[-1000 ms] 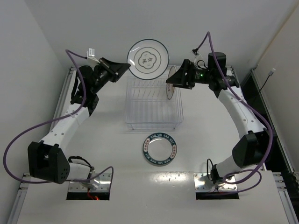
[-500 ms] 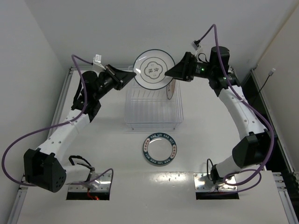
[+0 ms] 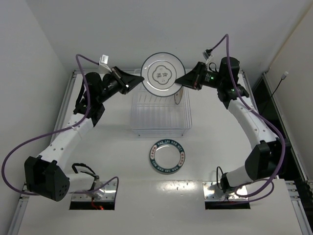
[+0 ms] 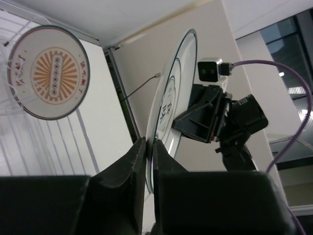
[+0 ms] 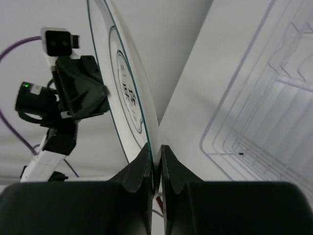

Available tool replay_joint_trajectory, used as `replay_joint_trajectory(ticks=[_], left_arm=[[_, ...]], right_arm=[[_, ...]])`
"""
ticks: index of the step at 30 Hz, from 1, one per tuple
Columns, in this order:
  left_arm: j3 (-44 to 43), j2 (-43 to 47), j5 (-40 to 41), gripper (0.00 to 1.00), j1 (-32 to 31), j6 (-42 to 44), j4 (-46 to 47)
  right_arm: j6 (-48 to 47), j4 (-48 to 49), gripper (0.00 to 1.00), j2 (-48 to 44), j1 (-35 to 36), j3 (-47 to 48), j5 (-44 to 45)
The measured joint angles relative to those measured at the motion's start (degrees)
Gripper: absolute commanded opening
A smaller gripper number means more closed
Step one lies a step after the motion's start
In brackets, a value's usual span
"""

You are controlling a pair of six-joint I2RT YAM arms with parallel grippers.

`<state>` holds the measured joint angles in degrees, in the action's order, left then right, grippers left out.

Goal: Load the plates into the dish rack

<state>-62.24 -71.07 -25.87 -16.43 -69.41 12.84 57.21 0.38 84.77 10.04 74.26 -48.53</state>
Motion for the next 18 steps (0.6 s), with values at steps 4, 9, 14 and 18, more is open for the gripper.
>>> replay_joint_trajectory(ticks=[4,9,14,18], left_arm=[[-7.32,-3.76,-2.14,0.76,1.36,3.54,-9.88],[-17.0,-6.51,0.33,0.99,5.2,10.4,-29.03],[-19.39,-5.11,7.19,0.99,8.79,15.06,-42.16],[-21.05,-4.72,10.1,0.99,8.98,17.18,-47.23]], right_arm=[[-2.64,-7.87,0.0,0.59,0.24,4.46,6.82],[-9.57,-25.57,0.0,5.55,2.05,19.82,28.74],[-17.33,-43.56,0.0,20.92,7.85,44.48,53.51],[-22.49,-53.18,0.0,33.05,14.16,58.58,68.96]])
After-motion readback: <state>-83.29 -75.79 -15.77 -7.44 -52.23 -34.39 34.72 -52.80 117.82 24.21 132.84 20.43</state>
